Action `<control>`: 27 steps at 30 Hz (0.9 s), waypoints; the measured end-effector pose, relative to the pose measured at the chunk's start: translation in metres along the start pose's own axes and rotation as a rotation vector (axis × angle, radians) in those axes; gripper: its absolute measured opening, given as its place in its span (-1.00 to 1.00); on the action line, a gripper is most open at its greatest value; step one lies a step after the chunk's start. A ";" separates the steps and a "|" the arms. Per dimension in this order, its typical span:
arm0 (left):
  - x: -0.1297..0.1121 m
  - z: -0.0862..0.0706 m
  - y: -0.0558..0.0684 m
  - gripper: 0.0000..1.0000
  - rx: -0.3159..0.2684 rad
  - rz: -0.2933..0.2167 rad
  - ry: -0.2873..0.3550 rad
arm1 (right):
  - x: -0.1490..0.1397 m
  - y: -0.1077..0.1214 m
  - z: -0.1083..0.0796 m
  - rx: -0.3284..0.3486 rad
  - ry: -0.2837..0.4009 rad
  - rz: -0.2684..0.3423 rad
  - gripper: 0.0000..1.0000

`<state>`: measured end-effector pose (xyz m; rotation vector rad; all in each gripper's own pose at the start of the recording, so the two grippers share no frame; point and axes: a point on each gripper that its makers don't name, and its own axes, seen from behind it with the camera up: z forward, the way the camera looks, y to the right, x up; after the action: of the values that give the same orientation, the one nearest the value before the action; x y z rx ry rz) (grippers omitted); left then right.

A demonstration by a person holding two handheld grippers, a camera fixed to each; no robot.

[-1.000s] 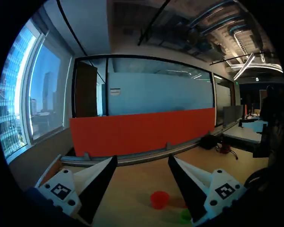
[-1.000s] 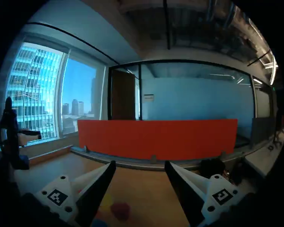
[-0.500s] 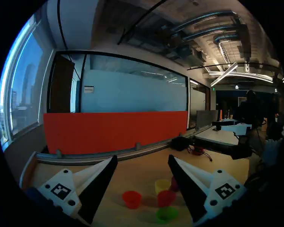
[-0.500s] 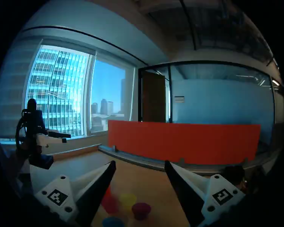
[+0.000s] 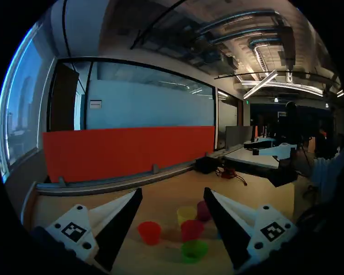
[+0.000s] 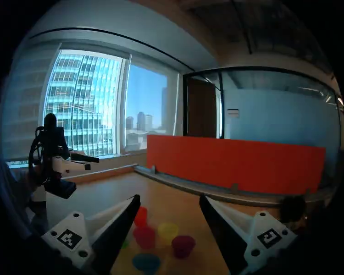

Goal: Pour water

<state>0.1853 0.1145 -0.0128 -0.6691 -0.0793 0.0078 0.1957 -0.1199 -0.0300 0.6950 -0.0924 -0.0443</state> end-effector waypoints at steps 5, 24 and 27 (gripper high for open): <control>-0.021 0.002 0.008 1.00 -0.036 -0.006 -0.034 | -0.024 -0.008 -0.001 0.037 -0.042 0.014 1.00; -0.117 0.013 0.023 1.00 -0.128 0.022 -0.159 | -0.118 -0.036 -0.001 0.155 -0.200 0.010 1.00; -0.133 0.013 0.026 1.00 -0.143 0.026 -0.190 | -0.137 -0.044 -0.002 0.180 -0.229 0.008 1.00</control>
<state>0.0523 0.1385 -0.0285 -0.8114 -0.2557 0.0920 0.0596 -0.1420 -0.0695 0.8674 -0.3216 -0.1091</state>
